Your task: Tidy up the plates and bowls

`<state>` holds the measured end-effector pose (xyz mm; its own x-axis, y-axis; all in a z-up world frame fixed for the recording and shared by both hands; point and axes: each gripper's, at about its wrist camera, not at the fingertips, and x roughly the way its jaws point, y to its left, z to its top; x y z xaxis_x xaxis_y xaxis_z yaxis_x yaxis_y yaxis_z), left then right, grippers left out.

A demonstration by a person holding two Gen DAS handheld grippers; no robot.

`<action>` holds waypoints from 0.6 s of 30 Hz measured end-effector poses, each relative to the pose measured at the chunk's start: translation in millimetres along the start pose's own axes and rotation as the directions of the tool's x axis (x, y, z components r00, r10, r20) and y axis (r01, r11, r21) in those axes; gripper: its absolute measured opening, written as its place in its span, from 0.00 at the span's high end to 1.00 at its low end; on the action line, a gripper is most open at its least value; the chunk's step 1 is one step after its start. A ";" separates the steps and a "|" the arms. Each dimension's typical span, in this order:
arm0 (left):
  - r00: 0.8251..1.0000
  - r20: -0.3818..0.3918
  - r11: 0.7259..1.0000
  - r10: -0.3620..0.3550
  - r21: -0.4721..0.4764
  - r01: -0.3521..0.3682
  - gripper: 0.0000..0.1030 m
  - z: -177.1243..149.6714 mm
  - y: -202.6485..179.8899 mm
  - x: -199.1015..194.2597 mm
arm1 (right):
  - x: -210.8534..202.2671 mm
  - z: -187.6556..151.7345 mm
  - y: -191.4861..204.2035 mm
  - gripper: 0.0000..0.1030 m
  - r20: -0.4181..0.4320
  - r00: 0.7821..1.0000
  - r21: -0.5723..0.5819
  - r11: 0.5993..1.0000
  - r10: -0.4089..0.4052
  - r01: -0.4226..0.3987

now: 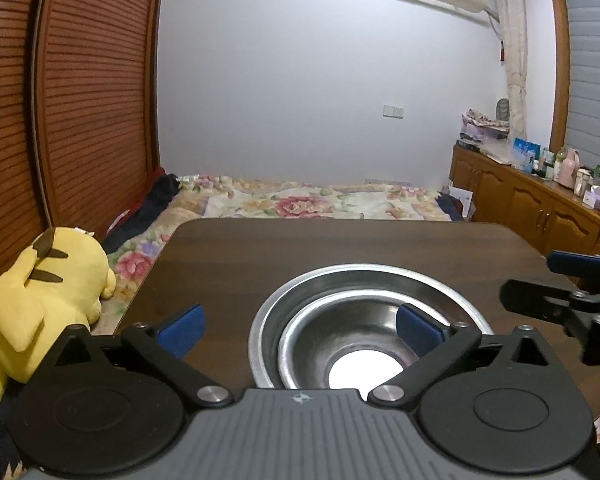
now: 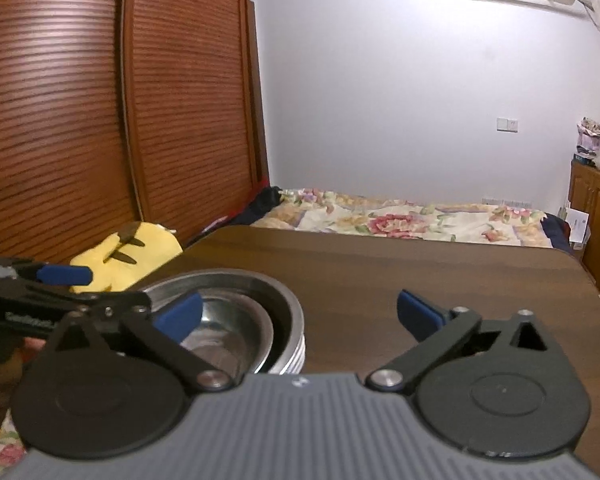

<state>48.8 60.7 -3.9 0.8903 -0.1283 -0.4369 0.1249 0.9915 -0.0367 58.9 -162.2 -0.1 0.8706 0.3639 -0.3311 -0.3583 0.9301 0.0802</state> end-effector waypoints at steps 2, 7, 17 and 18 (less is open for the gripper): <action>1.000 0.008 1.000 0.002 0.001 -0.002 0.00 2.1 -4.3 -3.7 | -8.7 2.4 -2.3 0.00 0.007 1.000 0.001 1.000 -0.001 0.001; 0.999 0.036 0.999 0.029 0.023 -0.030 0.00 4.2 -17.3 -13.1 | -26.9 5.8 -7.6 0.00 0.009 0.999 0.013 0.999 -0.049 0.049; 0.999 0.030 0.999 0.020 0.044 -0.021 0.00 -9.0 -35.2 -19.8 | -48.5 -6.7 -20.3 0.00 -0.004 0.992 0.056 0.991 -0.125 0.125; 0.999 0.028 0.999 0.020 0.045 -0.021 0.00 -10.6 -36.9 -20.9 | -49.8 -8.2 -21.4 0.00 -0.004 0.991 0.060 0.989 -0.134 0.134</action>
<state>20.9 27.0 -2.8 0.9047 -0.1090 -0.4118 0.1255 0.9920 0.0132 20.4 -200.7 6.9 0.9096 0.2356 -0.3424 -0.2173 0.9718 0.0914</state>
